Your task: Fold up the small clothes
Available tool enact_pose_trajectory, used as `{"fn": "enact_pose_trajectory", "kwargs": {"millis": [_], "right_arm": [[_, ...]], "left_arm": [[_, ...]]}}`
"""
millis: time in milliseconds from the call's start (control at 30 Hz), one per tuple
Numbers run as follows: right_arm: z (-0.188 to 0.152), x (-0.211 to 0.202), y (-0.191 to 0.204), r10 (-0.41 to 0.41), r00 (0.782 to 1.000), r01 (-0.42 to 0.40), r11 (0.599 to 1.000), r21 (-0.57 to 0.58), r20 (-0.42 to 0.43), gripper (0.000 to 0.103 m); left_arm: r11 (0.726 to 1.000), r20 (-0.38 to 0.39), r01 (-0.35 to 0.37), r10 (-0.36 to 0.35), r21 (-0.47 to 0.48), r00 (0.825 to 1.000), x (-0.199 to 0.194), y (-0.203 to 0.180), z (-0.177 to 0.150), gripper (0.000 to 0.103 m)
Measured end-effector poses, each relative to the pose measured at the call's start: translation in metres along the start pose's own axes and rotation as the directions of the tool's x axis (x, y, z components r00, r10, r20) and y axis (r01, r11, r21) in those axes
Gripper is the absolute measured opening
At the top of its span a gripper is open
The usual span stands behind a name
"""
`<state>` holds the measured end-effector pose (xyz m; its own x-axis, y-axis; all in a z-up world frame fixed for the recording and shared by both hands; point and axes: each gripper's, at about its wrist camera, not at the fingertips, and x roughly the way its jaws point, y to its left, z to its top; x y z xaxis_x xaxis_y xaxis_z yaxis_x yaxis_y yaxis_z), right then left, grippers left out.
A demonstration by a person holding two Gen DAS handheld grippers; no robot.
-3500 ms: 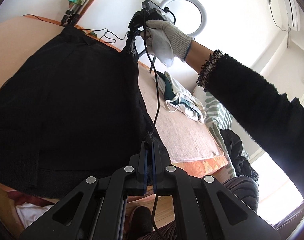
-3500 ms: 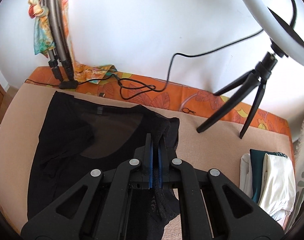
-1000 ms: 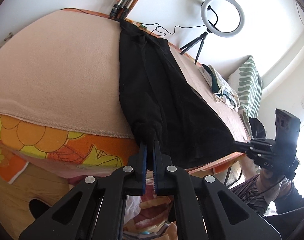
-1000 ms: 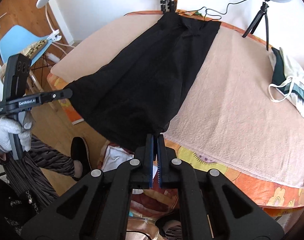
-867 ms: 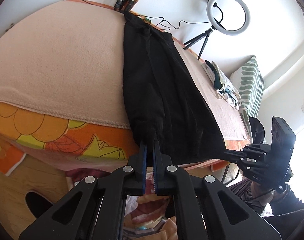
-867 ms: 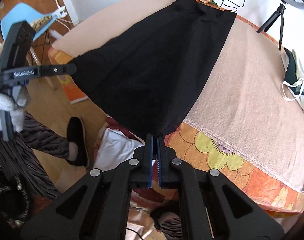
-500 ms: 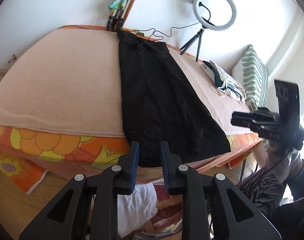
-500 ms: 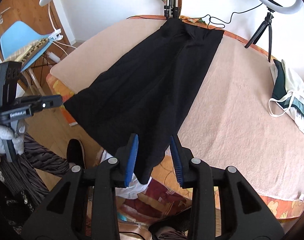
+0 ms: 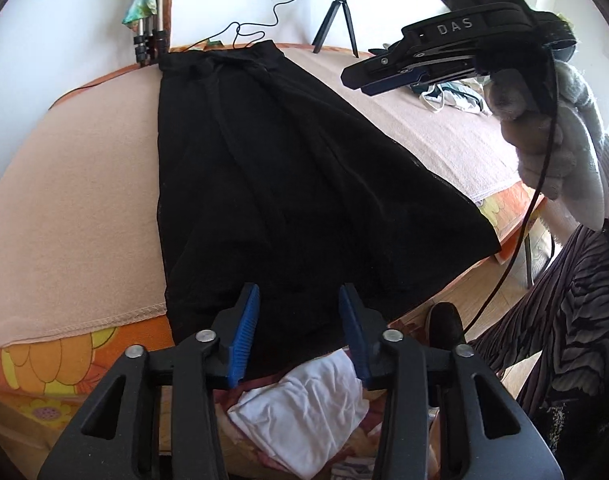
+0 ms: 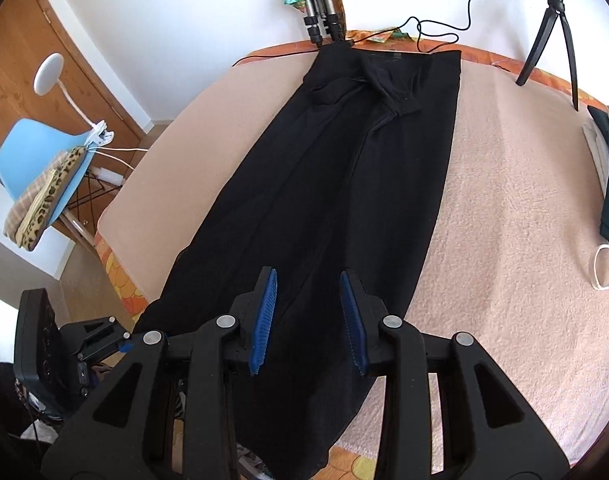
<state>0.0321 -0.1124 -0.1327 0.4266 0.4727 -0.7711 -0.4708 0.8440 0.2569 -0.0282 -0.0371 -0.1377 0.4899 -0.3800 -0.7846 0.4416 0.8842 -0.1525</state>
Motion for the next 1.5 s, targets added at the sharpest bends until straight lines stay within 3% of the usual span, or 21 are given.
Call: {"fn": "enact_pose_trajectory", "kwargs": {"millis": [33, 133, 367, 500, 633, 833, 867, 1000, 1033, 1133, 1300, 1367, 1400, 1500], "right_arm": [[0.004, 0.006, -0.004, 0.02, 1.0, -0.019, 1.0, 0.021, -0.011, 0.035], [0.018, 0.02, -0.011, 0.056, 0.998, -0.054, 0.997, 0.055, -0.032, 0.035], [0.068, 0.061, -0.022, 0.122, 0.991, -0.113, 0.98, 0.164, -0.045, 0.035], [0.094, 0.092, -0.024, 0.137, 0.988, -0.119, 0.969, 0.215, -0.069, 0.035], [0.108, 0.118, -0.015, 0.129, 0.988, -0.108, 0.97, 0.217, -0.085, 0.046], [0.117, 0.136, 0.004, 0.096, 0.992, -0.083, 0.985, 0.15, -0.079, 0.045], [0.117, 0.136, 0.008, 0.079, 0.994, -0.069, 0.989, 0.132, -0.074, 0.044], [0.117, 0.141, 0.019, 0.026, 0.996, -0.02, 0.997, 0.068, -0.081, 0.008], [0.117, 0.141, 0.02, -0.002, 0.997, 0.006, 0.999, 0.054, -0.077, 0.005], [0.116, 0.136, 0.018, -0.051, 0.997, 0.055, 0.997, 0.061, -0.062, 0.005], [0.112, 0.104, -0.004, 0.014, 0.999, -0.007, 0.988, 0.156, -0.04, 0.005], [0.103, 0.081, -0.012, 0.036, 0.999, -0.03, 0.984, 0.175, -0.031, 0.009], [0.097, 0.069, -0.014, 0.041, 0.999, -0.036, 0.983, 0.179, -0.024, 0.017], [0.071, 0.027, -0.019, 0.024, 1.0, -0.026, 0.986, 0.165, 0.017, 0.059]], "left_arm": [[1.0, 0.001, 0.017, -0.017, -0.01, 1.0, 0.0, 0.004, 0.001, 0.01], [0.996, 0.002, 0.065, -0.065, -0.066, 0.998, -0.002, 0.012, 0.001, 0.007], [0.98, 0.048, 0.171, -0.167, -0.105, 0.985, -0.013, 0.003, 0.002, 0.006], [0.954, 0.065, 0.24, -0.232, -0.182, 0.971, -0.015, 0.01, 0.003, 0.005], [0.95, 0.073, 0.259, -0.25, -0.177, 0.966, -0.018, 0.006, 0.002, 0.005], [0.942, 0.073, 0.286, -0.278, -0.176, 0.958, -0.018, 0.002, 0.002, 0.005], [0.941, 0.073, 0.295, -0.287, -0.168, 0.955, -0.019, -0.001, 0.001, 0.005], [0.941, 0.05, 0.308, -0.304, -0.143, 0.952, -0.015, -0.01, 0.001, 0.005], [0.943, 0.038, 0.305, -0.303, -0.137, 0.952, -0.012, -0.011, 0.002, 0.005], [0.957, 0.01, 0.266, -0.267, -0.117, 0.964, -0.006, -0.01, 0.009, 0.006], [0.958, 0.044, 0.253, -0.249, -0.138, 0.968, -0.03, -0.004, 0.002, 0.024], [0.958, 0.09, 0.242, -0.231, -0.153, 0.969, -0.045, 0.005, -0.003, 0.028], [0.962, 0.103, 0.22, -0.205, -0.164, 0.973, -0.05, 0.012, -0.006, 0.031], [0.95, 0.112, 0.194, -0.171, -0.246, 0.979, -0.057, 0.038, -0.013, 0.037]]}}
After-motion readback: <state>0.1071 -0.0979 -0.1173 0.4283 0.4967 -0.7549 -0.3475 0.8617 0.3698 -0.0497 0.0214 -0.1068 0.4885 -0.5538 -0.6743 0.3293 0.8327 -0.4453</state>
